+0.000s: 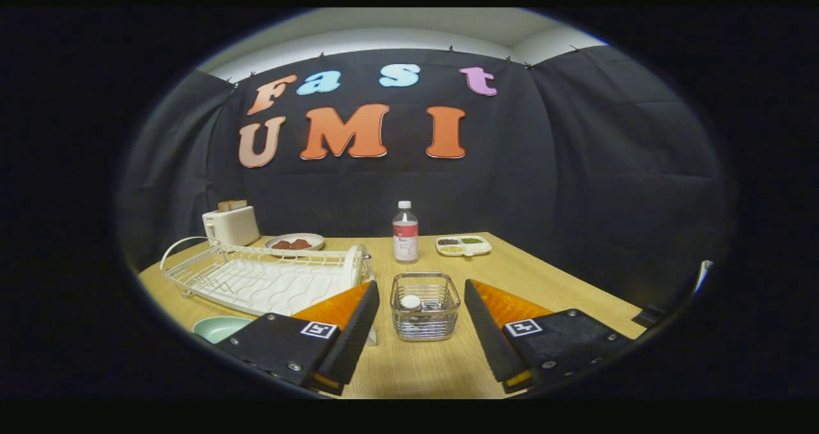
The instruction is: Take the plate from the dish rack, then take the spoon from the basket and place it into the plate.
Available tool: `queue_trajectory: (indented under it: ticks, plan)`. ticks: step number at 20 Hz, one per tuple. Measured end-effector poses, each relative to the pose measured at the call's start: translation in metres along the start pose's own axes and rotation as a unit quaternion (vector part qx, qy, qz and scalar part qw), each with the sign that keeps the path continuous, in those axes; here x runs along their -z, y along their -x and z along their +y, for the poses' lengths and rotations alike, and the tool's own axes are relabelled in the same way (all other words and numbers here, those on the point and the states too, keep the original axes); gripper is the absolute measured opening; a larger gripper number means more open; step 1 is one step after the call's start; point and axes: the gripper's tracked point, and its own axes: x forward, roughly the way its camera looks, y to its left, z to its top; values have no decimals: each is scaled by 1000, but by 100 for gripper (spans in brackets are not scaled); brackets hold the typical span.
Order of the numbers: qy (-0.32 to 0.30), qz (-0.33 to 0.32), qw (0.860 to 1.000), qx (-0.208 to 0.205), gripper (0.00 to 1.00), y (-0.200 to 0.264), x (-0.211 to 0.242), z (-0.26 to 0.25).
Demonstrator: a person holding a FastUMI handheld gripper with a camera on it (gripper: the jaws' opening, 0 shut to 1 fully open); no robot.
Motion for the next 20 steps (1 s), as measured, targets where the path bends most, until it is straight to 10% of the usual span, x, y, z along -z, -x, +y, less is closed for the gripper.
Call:
queue_trajectory:
  ticks: [10,20]
  plan:
    - [0,26,1000,6,19,-12,14,1]
    - [16,5,1000,9,9,7,-14,4]
